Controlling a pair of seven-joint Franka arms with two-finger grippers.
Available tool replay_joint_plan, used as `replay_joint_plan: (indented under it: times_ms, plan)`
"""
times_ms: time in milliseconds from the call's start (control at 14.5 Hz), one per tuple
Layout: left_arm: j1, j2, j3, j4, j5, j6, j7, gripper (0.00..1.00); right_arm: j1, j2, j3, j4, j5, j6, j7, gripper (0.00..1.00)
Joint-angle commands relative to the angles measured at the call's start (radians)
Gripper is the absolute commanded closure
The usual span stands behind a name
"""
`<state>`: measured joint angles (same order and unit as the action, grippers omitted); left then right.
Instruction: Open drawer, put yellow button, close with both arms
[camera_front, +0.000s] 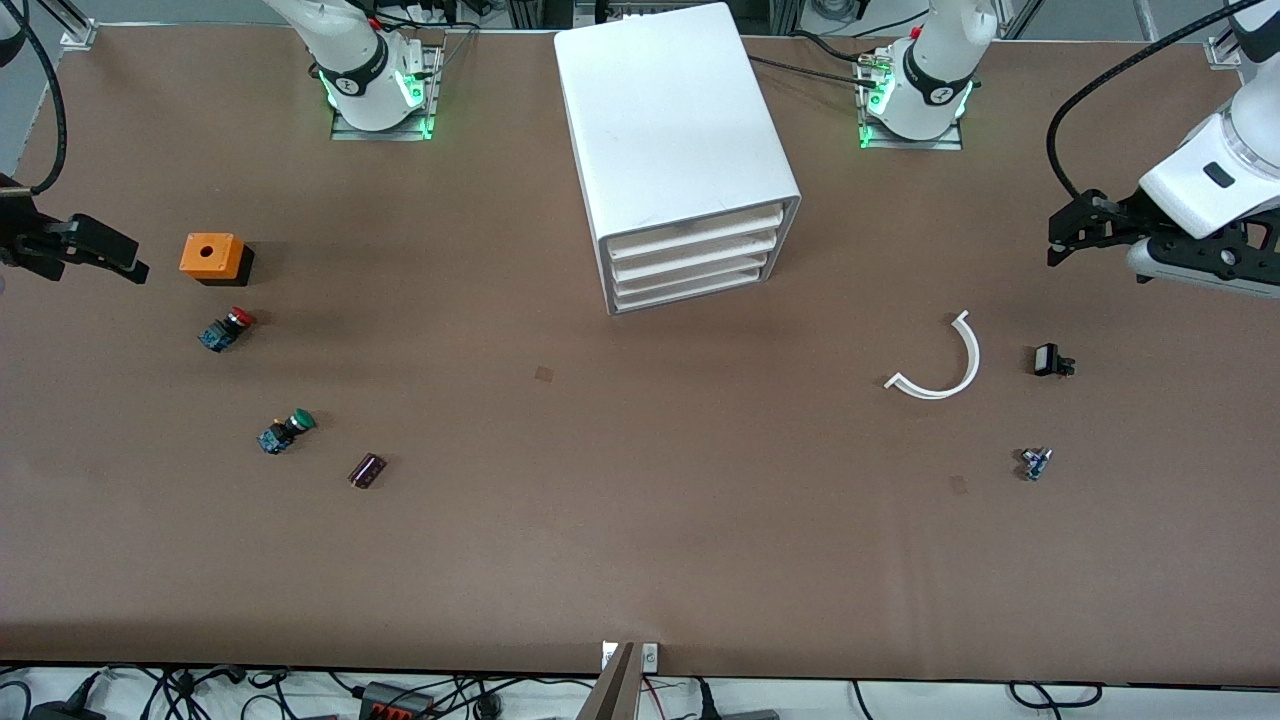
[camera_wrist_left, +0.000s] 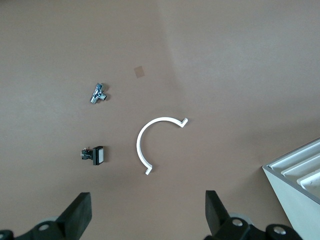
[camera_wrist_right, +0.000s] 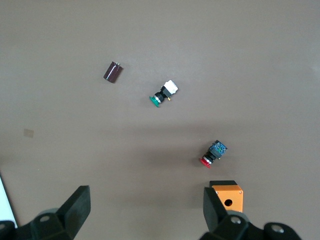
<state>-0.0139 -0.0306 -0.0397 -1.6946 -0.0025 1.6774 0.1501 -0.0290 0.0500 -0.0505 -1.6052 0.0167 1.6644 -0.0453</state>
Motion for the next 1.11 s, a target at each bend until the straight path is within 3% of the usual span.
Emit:
replay_joint_plan:
  times_ms: [0, 1037]
  plan:
    - [-0.008, -0.008, -0.006, 0.016, 0.003, -0.025, 0.019, 0.0, -0.002, -0.018, 0.004, -0.007, -0.009, 0.0, -0.015, 0.0]
    - [0.0, 0.003, -0.002, 0.038, -0.017, -0.061, -0.123, 0.0, 0.001, -0.019, 0.003, -0.021, -0.014, -0.032, 0.001, 0.0]
